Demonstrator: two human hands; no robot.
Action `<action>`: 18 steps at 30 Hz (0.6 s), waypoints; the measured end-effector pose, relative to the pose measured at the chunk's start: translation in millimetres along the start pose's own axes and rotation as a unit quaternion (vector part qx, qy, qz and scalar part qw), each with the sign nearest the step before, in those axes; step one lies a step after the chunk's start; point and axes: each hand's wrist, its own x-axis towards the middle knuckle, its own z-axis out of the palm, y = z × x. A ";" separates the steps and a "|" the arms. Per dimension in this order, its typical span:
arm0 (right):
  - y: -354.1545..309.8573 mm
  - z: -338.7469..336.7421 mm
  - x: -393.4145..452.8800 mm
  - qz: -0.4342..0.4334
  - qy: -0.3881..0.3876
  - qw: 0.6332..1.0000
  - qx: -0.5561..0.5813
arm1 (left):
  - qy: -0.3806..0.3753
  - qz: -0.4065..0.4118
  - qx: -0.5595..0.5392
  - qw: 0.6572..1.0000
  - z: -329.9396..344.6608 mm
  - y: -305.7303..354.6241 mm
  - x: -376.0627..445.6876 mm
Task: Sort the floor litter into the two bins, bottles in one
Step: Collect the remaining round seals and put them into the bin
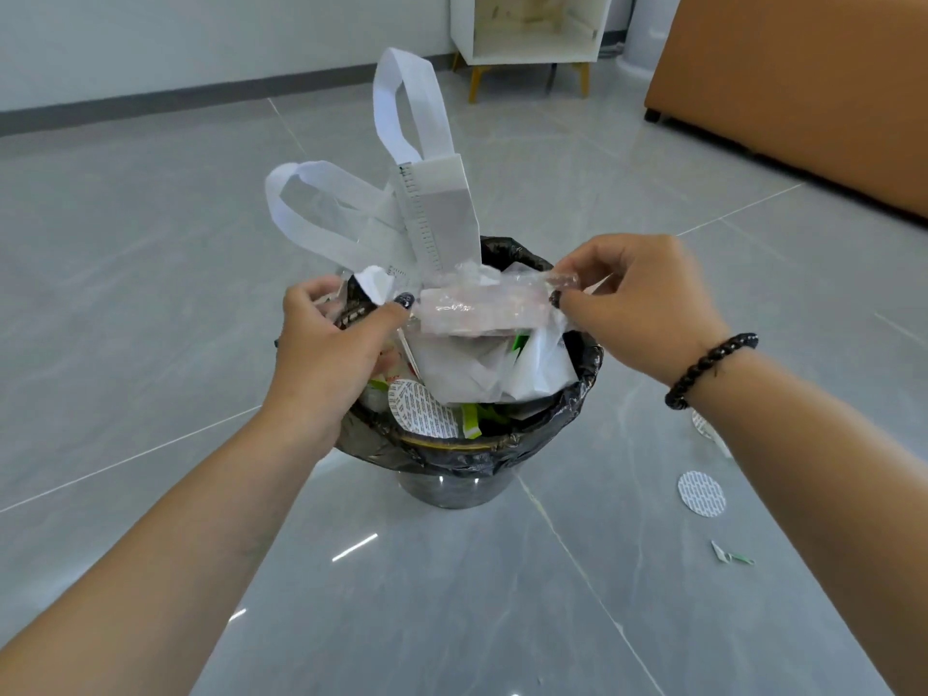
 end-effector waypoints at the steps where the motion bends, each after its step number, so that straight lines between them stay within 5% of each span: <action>1: -0.9 -1.8 4.0 0.011 0.009 1.000 0.019 | 0.007 0.014 0.004 1.000 -3.2 -1.0 1.7; 6: -11.3 -3.1 16.6 0.023 -0.021 0.997 0.072 | 0.011 0.095 0.089 0.991 -7.6 -7.0 -0.8; 13: 5.2 21.7 11.0 -0.027 0.018 0.998 -0.047 | 0.056 0.236 0.074 0.967 -11.6 -13.8 -18.6; 18: 13.7 -8.0 7.6 -0.024 -0.011 0.998 -0.052 | -0.008 0.451 0.161 0.878 6.3 -14.3 -39.9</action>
